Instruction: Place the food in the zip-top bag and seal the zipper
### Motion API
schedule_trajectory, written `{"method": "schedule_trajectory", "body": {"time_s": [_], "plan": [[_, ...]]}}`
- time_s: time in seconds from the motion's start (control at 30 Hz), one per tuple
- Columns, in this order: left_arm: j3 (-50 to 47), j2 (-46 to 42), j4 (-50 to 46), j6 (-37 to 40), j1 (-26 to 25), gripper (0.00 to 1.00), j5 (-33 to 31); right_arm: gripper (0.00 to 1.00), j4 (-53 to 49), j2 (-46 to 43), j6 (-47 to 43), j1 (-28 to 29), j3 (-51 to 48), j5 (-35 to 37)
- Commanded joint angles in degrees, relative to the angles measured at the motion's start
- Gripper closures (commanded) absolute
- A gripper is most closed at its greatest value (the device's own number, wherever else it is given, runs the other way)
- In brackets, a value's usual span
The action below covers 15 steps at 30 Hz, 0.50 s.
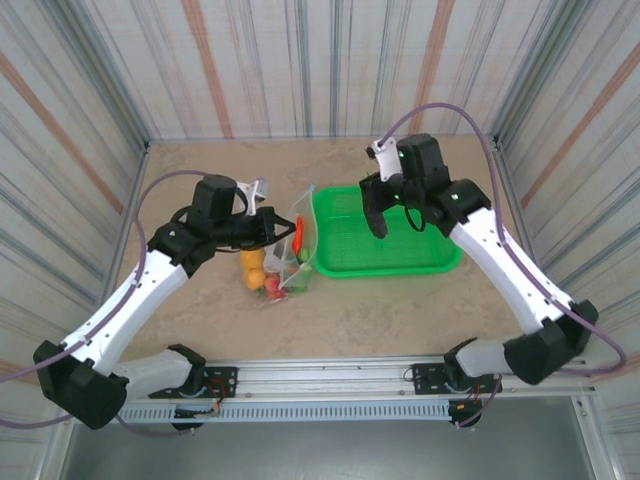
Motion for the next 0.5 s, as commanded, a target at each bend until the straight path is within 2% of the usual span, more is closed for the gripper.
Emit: {"method": "schedule_trajectory", "body": {"time_s": [0.0,0.27,0.47], "plan": [[2.08,0.84,3.54,-6.13,0.54,1.00,2.13,0.78,17.26,-6.54,9.18,-0.16,-5.78,-8.45],[3.58,-0.56,0.35,-9.61,1.69,1.00,-4.87,0.81,45.70,-11.03,21.11,1.75,-15.47,-13.52],[-0.51,-2.18,5.17,-16.40,5.29,1.00,-3.40,0.80,53.07,-8.50,22.93,7.88,-15.78,-11.58]]}}
